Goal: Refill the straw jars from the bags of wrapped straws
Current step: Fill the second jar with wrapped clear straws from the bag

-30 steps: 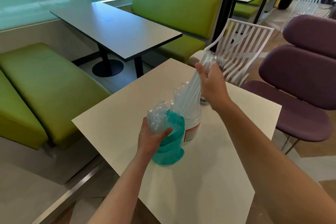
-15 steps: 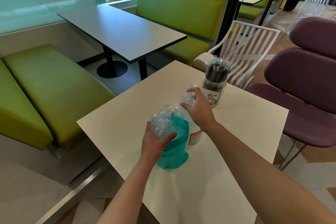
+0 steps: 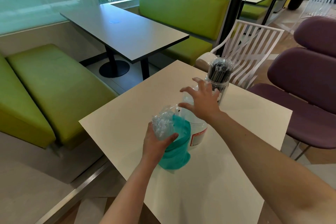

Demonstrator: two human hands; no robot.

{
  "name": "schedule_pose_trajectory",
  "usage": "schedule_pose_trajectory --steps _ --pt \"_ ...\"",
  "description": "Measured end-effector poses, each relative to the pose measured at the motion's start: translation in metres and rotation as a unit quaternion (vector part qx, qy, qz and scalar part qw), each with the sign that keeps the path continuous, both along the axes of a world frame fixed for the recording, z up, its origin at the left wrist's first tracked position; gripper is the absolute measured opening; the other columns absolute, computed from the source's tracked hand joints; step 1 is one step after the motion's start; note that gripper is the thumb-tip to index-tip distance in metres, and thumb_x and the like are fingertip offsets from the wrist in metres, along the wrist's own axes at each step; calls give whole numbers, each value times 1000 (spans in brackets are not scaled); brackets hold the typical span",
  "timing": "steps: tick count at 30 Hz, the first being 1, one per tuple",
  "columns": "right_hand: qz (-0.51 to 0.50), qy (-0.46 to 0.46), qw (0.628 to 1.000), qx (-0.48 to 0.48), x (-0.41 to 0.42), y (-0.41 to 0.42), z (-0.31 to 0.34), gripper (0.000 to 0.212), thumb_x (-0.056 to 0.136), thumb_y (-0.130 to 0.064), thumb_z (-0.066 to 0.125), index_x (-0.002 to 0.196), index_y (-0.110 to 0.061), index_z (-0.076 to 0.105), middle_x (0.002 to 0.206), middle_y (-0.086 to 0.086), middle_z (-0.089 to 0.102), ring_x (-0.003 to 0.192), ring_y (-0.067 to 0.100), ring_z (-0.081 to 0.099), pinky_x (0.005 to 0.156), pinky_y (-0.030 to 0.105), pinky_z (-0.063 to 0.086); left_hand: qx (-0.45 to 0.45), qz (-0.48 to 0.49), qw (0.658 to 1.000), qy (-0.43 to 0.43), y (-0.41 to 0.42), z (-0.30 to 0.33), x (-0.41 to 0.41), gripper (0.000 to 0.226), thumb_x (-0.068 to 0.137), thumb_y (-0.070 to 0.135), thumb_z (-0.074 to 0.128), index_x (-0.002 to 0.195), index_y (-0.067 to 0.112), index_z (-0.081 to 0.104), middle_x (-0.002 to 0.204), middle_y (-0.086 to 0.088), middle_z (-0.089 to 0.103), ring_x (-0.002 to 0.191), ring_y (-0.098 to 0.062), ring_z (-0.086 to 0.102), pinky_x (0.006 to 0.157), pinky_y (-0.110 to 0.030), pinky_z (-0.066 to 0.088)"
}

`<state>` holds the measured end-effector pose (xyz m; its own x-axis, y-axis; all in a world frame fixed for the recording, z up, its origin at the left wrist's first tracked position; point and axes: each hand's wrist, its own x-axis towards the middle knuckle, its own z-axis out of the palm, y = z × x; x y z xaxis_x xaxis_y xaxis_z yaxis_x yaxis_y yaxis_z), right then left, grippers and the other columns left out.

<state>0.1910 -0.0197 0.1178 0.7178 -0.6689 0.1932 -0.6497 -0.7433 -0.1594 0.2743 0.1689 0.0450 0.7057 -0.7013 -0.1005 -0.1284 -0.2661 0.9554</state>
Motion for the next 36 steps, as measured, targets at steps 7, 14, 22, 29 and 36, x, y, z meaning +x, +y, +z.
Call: schedule_pose_trajectory --steps 7,14,22,29,36 --pt "9 -22 995 97 3 -3 -12 45 87 -55 60 127 -37 52 149 -2 33 133 27 29 107 45 36 -6 0 1000 8 0 2 -1 80 66 51 84 125 46 30 122 18 47 113 -10 50 90 -26 45" --pt "-3 -80 991 108 5 -12 1 54 92 -46 58 137 -20 44 145 4 37 130 26 31 110 39 30 -7 -1 1000 9 0 2 -1 78 66 51 83 125 46 31 121 19 47 114 -9 49 89 -26 44" --pt "1 -17 996 90 -8 -3 -11 51 91 -53 56 137 -41 37 155 -2 23 142 29 20 115 53 17 -14 -3 1000 13 1 1 0 78 66 49 85 124 45 33 118 20 49 112 -11 50 87 -25 45" --pt "-26 -130 991 -5 -19 24 -12 58 82 -56 66 133 -34 46 150 -1 34 141 26 23 115 52 17 -16 -7 1000 20 5 3 1 79 67 46 84 126 45 32 111 26 47 109 -8 48 79 -16 40" --pt "-10 -288 956 62 -34 81 -37 34 84 -7 63 116 -19 55 112 -5 49 103 10 45 88 32 49 -18 -23 999 20 10 2 2 83 66 46 86 133 38 38 117 20 52 112 -10 51 83 -20 42"
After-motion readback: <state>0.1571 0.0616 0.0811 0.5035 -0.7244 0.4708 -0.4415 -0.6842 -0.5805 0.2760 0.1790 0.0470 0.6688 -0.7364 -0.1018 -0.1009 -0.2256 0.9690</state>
